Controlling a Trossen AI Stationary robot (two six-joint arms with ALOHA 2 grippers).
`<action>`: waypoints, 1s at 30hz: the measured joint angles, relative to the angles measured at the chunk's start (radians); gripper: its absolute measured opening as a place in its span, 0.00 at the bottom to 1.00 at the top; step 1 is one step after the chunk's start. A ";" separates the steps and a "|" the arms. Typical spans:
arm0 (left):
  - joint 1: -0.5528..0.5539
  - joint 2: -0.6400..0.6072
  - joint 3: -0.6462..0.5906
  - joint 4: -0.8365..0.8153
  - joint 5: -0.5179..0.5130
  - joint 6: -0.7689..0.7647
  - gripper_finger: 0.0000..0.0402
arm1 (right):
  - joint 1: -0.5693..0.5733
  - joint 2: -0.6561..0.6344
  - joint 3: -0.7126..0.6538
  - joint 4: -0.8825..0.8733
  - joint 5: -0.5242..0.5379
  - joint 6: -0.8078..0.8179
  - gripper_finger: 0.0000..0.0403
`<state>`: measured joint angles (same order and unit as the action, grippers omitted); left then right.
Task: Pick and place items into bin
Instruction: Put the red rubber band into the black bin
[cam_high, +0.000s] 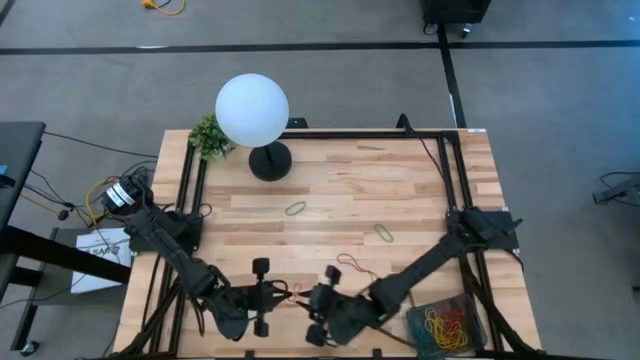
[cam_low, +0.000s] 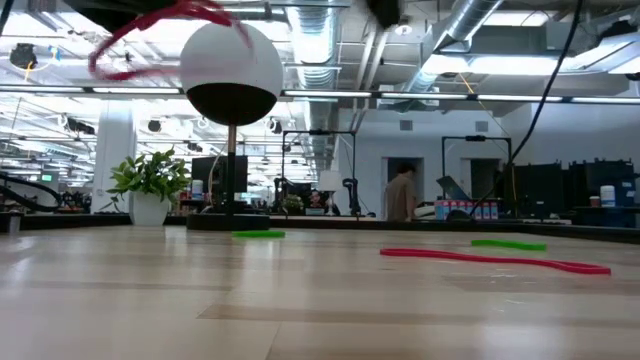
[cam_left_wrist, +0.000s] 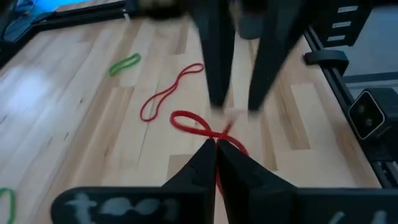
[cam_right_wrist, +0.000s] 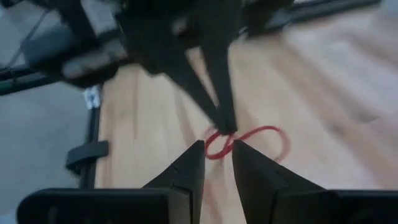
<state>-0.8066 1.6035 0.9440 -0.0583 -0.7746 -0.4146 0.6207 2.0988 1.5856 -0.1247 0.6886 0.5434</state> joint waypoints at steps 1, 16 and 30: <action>-0.002 0.000 0.000 -0.001 0.000 0.000 0.00 | -0.014 0.014 0.000 0.016 -0.045 -0.002 0.19; -0.003 0.000 0.000 -0.066 -0.001 -0.135 0.00 | -0.176 0.085 0.001 0.042 -0.477 0.188 0.19; -0.004 0.000 0.001 -0.087 0.007 -0.186 0.00 | -0.176 0.085 0.001 0.051 -0.464 0.156 0.19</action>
<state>-0.8104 1.6035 0.9447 -0.1450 -0.7677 -0.6003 0.4446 2.1838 1.5864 -0.0738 0.2245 0.6991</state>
